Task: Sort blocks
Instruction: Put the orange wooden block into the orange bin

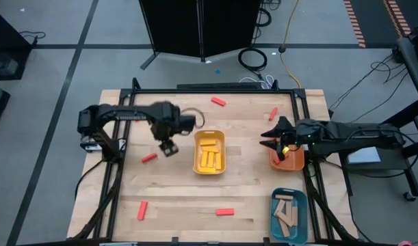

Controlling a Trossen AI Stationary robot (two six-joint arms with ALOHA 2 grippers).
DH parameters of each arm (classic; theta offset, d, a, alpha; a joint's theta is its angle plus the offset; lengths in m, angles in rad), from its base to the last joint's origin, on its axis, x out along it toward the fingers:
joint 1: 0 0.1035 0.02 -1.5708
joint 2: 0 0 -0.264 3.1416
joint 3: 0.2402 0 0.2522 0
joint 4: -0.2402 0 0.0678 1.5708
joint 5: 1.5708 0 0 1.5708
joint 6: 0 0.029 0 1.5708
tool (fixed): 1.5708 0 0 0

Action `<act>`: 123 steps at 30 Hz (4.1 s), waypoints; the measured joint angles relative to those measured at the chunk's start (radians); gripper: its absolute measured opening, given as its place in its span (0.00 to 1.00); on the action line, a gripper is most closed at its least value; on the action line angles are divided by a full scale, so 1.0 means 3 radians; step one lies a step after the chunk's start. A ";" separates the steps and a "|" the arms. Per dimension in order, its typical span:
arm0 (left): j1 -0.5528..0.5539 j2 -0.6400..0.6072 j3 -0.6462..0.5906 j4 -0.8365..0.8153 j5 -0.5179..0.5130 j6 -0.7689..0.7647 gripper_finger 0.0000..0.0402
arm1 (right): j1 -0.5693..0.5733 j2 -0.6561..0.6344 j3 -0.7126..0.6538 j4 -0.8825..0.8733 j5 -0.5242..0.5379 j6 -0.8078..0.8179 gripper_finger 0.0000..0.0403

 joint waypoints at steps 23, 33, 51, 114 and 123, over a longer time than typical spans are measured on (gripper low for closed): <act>-0.0252 0.0013 -0.1759 0.1331 0.0114 -0.0342 0.52 | 0.0000 0.0293 -0.0415 0.1047 -0.0007 0.0045 0.42; -0.0252 0.0010 -0.2055 0.1596 0.0017 -0.0260 0.52 | 0.0000 0.0293 -0.0415 0.1045 -0.0006 0.0086 0.42; -0.0255 -0.0102 -0.2081 0.1697 -0.0003 0.0004 0.09 | 0.0000 0.0282 -0.0415 0.1041 -0.0004 0.0140 0.42; -0.0320 0.3456 0.3053 0.6765 -0.0064 0.0171 0.09 | -0.0006 -0.0165 0.0858 0.0994 0.0247 -0.0898 0.42; -0.0233 0.3471 0.3045 0.6694 -0.0105 0.0090 0.09 | -0.0009 -0.0160 0.0858 0.1016 0.0385 -0.0946 0.42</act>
